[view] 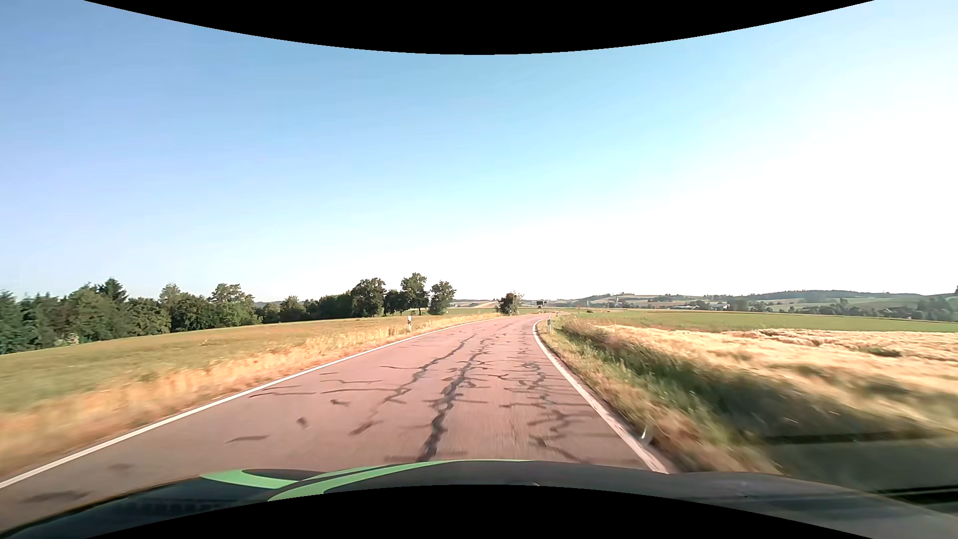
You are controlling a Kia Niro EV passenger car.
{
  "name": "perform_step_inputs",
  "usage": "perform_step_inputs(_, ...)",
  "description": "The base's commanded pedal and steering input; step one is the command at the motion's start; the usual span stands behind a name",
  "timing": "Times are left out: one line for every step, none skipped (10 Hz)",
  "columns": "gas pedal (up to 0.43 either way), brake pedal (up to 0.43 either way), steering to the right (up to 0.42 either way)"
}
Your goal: Follow the waypoints while adhering to traffic rules and regulations
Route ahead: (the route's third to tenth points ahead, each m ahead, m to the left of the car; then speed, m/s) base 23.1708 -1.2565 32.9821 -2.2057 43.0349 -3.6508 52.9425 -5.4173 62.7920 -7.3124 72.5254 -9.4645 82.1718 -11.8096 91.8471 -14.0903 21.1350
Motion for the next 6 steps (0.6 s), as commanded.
perform_step_inputs(0.209,0.0,0.017)
perform_step_inputs(0.209,0.0,0.018)
perform_step_inputs(0.209,0.0,0.018)
perform_step_inputs(0.209,0.0,0.018)
perform_step_inputs(0.209,0.0,0.018)
perform_step_inputs(0.22,0.0,0.018)
